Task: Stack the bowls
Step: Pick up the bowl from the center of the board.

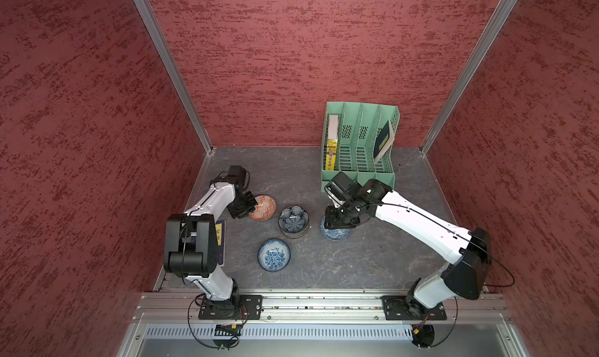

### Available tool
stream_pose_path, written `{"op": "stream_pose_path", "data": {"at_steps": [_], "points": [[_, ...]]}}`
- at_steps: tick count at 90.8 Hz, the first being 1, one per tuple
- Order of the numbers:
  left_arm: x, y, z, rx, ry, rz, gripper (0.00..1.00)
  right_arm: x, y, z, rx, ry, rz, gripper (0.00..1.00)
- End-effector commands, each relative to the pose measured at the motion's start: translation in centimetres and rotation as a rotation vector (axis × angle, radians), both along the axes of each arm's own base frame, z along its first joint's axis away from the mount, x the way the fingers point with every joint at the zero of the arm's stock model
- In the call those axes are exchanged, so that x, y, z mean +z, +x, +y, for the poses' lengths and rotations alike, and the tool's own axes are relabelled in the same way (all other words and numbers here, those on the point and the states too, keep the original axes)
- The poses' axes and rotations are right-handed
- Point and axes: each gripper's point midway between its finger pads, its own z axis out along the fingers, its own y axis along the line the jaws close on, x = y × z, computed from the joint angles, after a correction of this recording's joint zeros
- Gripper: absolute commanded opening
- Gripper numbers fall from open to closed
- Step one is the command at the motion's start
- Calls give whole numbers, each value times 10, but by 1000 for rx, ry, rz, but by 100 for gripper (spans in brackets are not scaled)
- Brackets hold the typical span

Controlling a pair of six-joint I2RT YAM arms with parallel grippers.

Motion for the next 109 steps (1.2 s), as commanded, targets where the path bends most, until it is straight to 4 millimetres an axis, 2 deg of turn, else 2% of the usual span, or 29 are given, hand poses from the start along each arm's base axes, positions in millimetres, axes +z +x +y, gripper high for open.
{"op": "stream_pose_path", "data": {"at_steps": [1, 72, 80, 97, 109], "points": [[-9, -1, 1, 12, -7, 15, 22, 7, 2, -3, 3, 22, -27, 49], [-12, 1, -5, -8, -20, 12, 14, 9, 3, -2, -1, 28, -24, 49], [-10, 2, -5, -9, -20, 8, 12, 9, 3, -1, 0, 28, -24, 49], [-5, 2, -6, -13, -21, -1, 0, 10, 3, -2, 4, 27, -24, 49], [6, 6, -6, -10, -38, -24, 0, 11, 3, -3, 3, 25, -28, 49]]}}
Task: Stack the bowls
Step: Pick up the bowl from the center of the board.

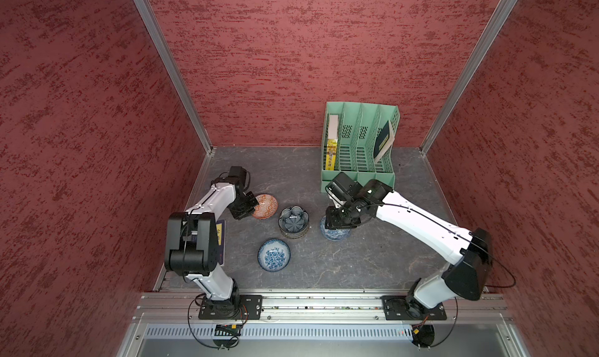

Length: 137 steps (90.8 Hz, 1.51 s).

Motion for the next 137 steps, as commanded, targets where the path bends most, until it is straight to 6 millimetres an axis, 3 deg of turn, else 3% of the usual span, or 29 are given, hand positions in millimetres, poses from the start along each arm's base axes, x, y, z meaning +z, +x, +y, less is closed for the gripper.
{"op": "stream_pose_path", "data": {"at_steps": [1, 25, 44, 63, 78, 99, 112, 137], "points": [[12, 4, 1, 0, -5, -26, 0, 13, 4, -1, 3, 26, -28, 49], [52, 15, 6, -1, -34, -101, 0, 15, 4, 0, 7, 28, -34, 49], [95, 20, 0, -55, -59, -154, 0, 24, 8, 3, 8, 39, -55, 49], [144, 19, -27, -145, -113, -241, 0, 30, 12, 6, 4, 40, -57, 49], [170, 12, -64, -262, -111, -264, 0, 44, 18, 7, -15, 56, -94, 50], [177, -6, -126, -427, -124, -252, 0, 68, 28, 0, -34, 54, -135, 51], [178, -22, -161, -513, -121, -245, 0, 76, 36, -15, -77, 17, -152, 51], [172, -42, -201, -628, -122, -211, 0, 76, 41, -28, -114, -6, -147, 48]]}}
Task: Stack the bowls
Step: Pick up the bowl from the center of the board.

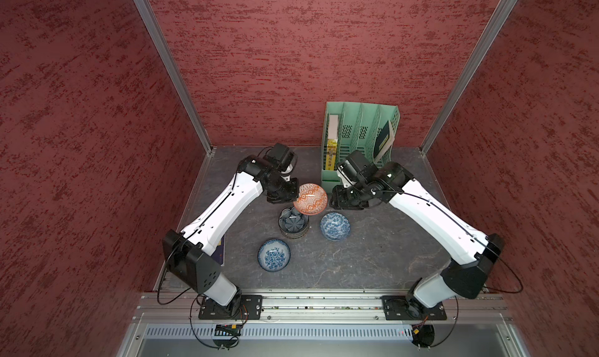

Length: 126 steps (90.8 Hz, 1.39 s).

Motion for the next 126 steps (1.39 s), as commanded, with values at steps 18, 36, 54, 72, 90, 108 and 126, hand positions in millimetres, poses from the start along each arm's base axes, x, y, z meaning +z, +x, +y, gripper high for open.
{"op": "stream_pose_path", "data": {"at_steps": [18, 36, 54, 72, 90, 108, 126], "points": [[4, -7, -23, -47, -10, -6, 0, -6, 2, -6, -14, -37, 19, 45], [6, -11, -30, -65, -28, -5, 0, -16, 3, -2, -7, -39, 43, 43], [4, -13, -32, -71, -34, 4, 0, -21, 4, 0, -5, -38, 52, 41], [6, -14, -34, -73, -47, 3, 0, -26, 5, 0, -6, -51, 60, 40], [7, -14, -34, -74, -51, 3, 0, -32, 5, 1, -3, -60, 70, 39], [5, -15, -33, -69, -45, 5, 0, -34, 6, 0, -8, -61, 70, 34], [7, -16, -35, -74, -56, 3, 0, -38, 6, 1, -8, -62, 78, 32]]}}
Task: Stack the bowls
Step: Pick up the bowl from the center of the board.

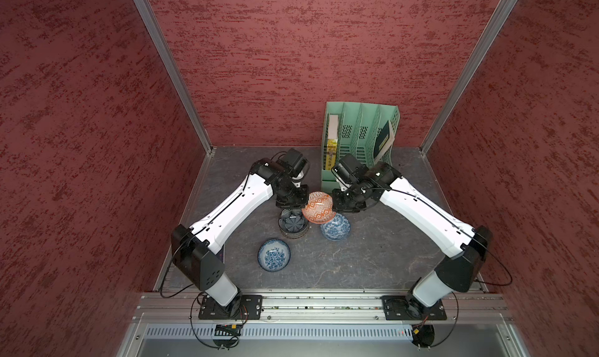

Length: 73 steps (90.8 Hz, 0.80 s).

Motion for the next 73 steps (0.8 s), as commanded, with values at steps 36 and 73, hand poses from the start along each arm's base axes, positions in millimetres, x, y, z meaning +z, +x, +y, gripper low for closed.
{"op": "stream_pose_path", "data": {"at_steps": [36, 73], "points": [[14, -1, -13, -13, -59, -35, 0, -14, 5, 4, 2, -8, 16, 22], [12, -2, -14, -13, -60, -29, 0, -20, 3, 6, 10, 1, 31, 9]]}}
